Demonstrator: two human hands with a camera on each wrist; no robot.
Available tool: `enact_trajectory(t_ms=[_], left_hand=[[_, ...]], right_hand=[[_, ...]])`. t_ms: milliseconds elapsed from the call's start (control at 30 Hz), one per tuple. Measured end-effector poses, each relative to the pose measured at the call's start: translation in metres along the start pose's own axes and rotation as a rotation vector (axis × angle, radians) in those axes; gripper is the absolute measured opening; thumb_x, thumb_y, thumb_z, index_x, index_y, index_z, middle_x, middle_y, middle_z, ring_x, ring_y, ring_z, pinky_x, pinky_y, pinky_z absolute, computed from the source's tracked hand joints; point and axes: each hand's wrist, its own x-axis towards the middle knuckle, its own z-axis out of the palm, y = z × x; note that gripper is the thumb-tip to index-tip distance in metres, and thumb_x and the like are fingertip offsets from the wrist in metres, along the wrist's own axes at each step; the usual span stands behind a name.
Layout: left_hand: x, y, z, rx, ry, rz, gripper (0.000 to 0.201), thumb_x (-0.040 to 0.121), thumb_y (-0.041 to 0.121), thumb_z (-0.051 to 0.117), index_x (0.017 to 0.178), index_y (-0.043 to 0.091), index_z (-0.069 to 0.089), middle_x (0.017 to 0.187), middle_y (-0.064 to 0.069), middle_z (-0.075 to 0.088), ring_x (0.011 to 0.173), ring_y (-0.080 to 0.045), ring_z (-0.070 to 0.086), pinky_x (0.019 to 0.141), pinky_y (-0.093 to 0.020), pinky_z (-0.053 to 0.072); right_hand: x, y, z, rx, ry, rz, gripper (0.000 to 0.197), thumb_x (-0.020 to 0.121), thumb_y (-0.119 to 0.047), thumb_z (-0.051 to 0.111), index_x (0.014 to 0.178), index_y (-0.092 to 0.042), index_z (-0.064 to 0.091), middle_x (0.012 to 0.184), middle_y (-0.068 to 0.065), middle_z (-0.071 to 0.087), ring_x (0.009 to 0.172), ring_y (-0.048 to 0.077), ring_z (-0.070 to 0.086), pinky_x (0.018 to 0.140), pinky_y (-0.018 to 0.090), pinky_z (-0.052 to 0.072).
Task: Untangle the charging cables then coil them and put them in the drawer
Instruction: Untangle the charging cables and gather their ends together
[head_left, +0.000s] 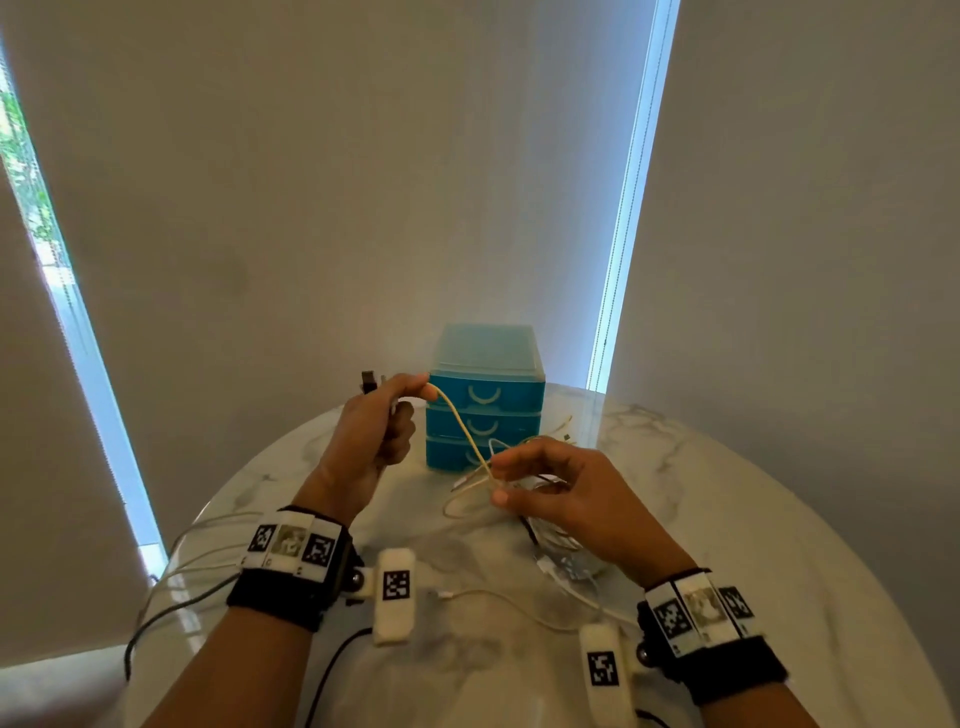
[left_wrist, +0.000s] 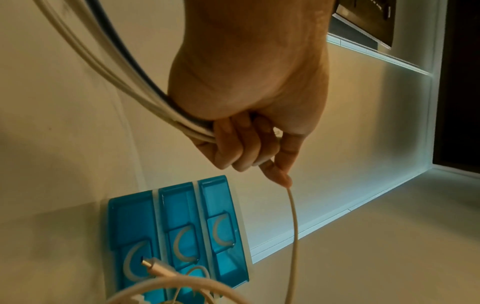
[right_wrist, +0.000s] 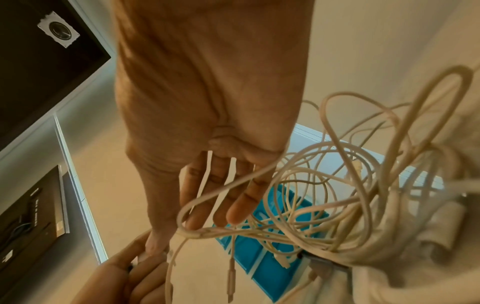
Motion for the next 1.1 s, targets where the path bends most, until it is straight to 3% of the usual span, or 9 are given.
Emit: enact_trajectory(t_ms=[167,267,367,467,533,567,667,867,1100], left_hand=[[-0.012,0.007,0.014,0.051,-0.133,0.113,0.031,0.105,0.046,0.063,0.101,0.019,0.077,0.061,0.003,0.023,0.053,-0.015,0.016,0.051,-0.034,0.013],[-0.018,0.008,0.017,0.185,-0.225,0.147,0.037,0.105,0.054,0.059,0.115,0.023,0.079,0.065,0.002,0.025,0.056,-0.013,0.019,0.052,-0.035,0.014],[-0.022,0.007,0.022,0.457,-0.330,0.104,0.044,0.094,0.065,0.069,0.115,0.028,0.080,0.061,0.009,0.046,0.052,-0.007,0.032,0.048,-0.027,0.023],[-0.024,0.004,0.036,0.605,-0.385,0.132,0.016,0.097,0.037,0.077,0.099,0.022,0.082,0.070,0.029,0.070,0.057,0.006,0.060,0.053,-0.009,0.043],[-0.019,-0.001,0.039,0.618,-0.340,0.146,0.013,0.095,0.037,0.080,0.096,0.025,0.084,0.088,0.027,0.078,0.077,0.011,0.069,0.072,-0.010,0.053],[-0.016,-0.004,0.037,0.623,-0.289,0.144,0.016,0.094,0.043,0.080,0.095,0.028,0.085,0.093,0.022,0.080,0.078,0.009,0.070,0.071,-0.011,0.054],[-0.011,-0.008,0.030,0.575,-0.103,0.105,0.026,0.091,0.055,0.079,0.091,0.030,0.085,0.075,0.023,0.072,0.055,0.007,0.056,0.052,-0.015,0.041],[-0.005,-0.012,0.026,0.482,0.070,0.134,0.020,0.092,0.045,0.082,0.087,0.025,0.085,0.048,0.022,0.055,0.043,0.006,0.048,0.058,-0.029,0.035],[0.004,-0.018,0.017,0.487,0.200,0.129,0.027,0.091,0.050,0.081,0.085,0.024,0.084,0.047,0.020,0.053,0.056,-0.005,0.049,0.057,-0.029,0.036]], right_hand=[[0.003,0.003,0.007,-0.083,0.120,-0.029,0.021,0.084,-0.033,0.092,0.103,-0.032,0.083,0.102,-0.012,0.082,0.100,0.008,0.076,0.097,0.035,0.061],[0.005,0.003,0.006,0.003,0.323,-0.081,0.013,0.088,-0.025,0.090,0.099,-0.029,0.084,0.095,-0.009,0.083,0.092,0.012,0.078,0.088,0.033,0.064],[0.005,-0.002,-0.007,0.195,0.526,-0.080,0.015,0.091,-0.019,0.086,0.106,-0.021,0.084,0.093,-0.001,0.084,0.087,0.016,0.081,0.080,0.028,0.064],[0.003,-0.004,-0.013,0.245,0.584,-0.062,0.014,0.094,-0.018,0.084,0.107,-0.019,0.083,0.096,0.000,0.083,0.088,0.017,0.081,0.077,0.025,0.064],[0.003,-0.004,-0.013,0.287,0.591,-0.041,0.013,0.095,-0.017,0.082,0.108,-0.017,0.082,0.099,0.001,0.083,0.091,0.019,0.081,0.078,0.026,0.064],[0.003,-0.003,-0.014,0.310,0.581,-0.026,0.013,0.096,-0.017,0.081,0.108,-0.016,0.082,0.101,0.002,0.082,0.092,0.020,0.080,0.081,0.028,0.065],[0.004,-0.001,-0.015,0.352,0.509,0.015,0.011,0.099,-0.020,0.078,0.110,-0.017,0.079,0.107,0.005,0.081,0.100,0.023,0.079,0.088,0.035,0.065],[0.004,-0.001,-0.016,0.233,0.436,0.034,0.011,0.105,-0.029,0.071,0.114,-0.023,0.073,0.108,0.003,0.078,0.092,0.020,0.082,0.071,0.032,0.060],[0.004,0.000,-0.023,0.315,0.318,0.067,0.033,0.110,-0.043,0.056,0.114,-0.026,0.085,0.083,0.003,0.064,0.075,0.016,0.052,0.064,0.026,0.043]])
